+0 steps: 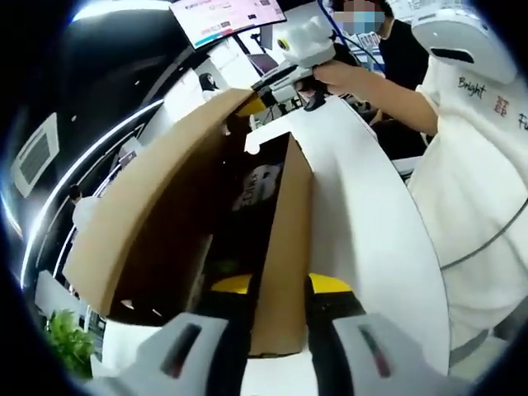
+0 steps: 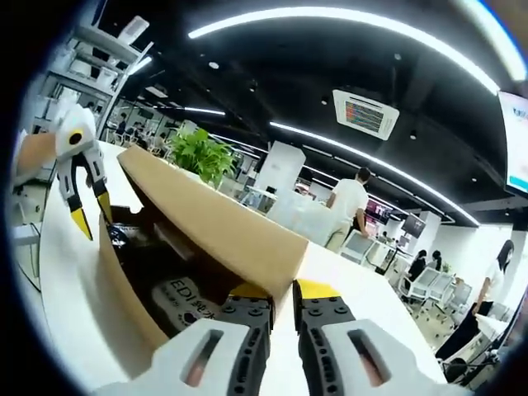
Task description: Operate the shoe box by opening the lid, removing the specified soft item, and placing it in the target area until the item is outside and the box remains undamaged.
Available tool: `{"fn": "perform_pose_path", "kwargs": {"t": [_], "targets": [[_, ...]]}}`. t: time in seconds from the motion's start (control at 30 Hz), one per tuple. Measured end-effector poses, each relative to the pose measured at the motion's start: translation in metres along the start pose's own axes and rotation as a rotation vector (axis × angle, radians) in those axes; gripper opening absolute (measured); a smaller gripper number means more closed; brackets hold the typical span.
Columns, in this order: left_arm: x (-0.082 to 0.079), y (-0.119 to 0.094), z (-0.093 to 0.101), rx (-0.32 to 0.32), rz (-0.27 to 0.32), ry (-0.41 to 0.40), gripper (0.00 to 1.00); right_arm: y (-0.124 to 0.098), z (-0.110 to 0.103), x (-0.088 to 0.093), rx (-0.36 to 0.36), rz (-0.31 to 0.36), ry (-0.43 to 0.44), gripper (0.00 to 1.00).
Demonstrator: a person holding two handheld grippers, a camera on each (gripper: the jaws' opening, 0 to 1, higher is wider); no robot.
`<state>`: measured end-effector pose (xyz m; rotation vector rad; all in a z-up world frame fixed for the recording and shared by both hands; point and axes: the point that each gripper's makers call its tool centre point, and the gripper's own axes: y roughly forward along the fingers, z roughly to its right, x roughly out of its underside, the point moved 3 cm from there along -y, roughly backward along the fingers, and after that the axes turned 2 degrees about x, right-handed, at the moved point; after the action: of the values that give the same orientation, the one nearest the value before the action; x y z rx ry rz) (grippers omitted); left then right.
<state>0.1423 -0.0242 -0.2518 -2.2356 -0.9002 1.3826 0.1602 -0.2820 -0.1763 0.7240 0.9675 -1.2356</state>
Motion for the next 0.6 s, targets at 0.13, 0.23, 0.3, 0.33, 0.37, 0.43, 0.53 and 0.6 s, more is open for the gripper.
{"fn": "perform_pose_path", "kwargs": {"t": [0.13,0.23,0.3,0.33,0.37,0.43,0.53,0.6], "targets": [[0.001,0.000,-0.003,0.002,-0.003,-0.009,0.21,0.004,0.002,-0.001,0.001,-0.003,-0.001,0.07],[0.001,0.000,-0.005,-0.011,-0.004,-0.007,0.18,0.006,0.005,-0.003,0.008,0.003,-0.005,0.07],[0.001,0.001,-0.006,-0.013,0.000,-0.011,0.18,0.008,0.006,-0.004,0.015,0.019,-0.004,0.07],[0.002,0.002,-0.008,-0.012,0.002,-0.014,0.18,0.009,0.006,-0.004,0.017,0.025,0.001,0.07],[0.002,0.004,-0.008,-0.008,0.001,-0.012,0.18,0.009,0.006,-0.004,0.019,0.028,0.003,0.07],[0.003,0.009,-0.007,0.006,-0.010,0.011,0.18,0.010,0.007,-0.005,0.024,0.030,0.011,0.06],[0.003,0.015,-0.007,0.021,-0.017,0.007,0.18,0.011,0.008,-0.006,0.022,0.025,0.000,0.06],[0.002,0.014,-0.007,0.030,-0.026,0.007,0.17,0.012,0.010,-0.007,0.014,0.023,0.006,0.06]]}}
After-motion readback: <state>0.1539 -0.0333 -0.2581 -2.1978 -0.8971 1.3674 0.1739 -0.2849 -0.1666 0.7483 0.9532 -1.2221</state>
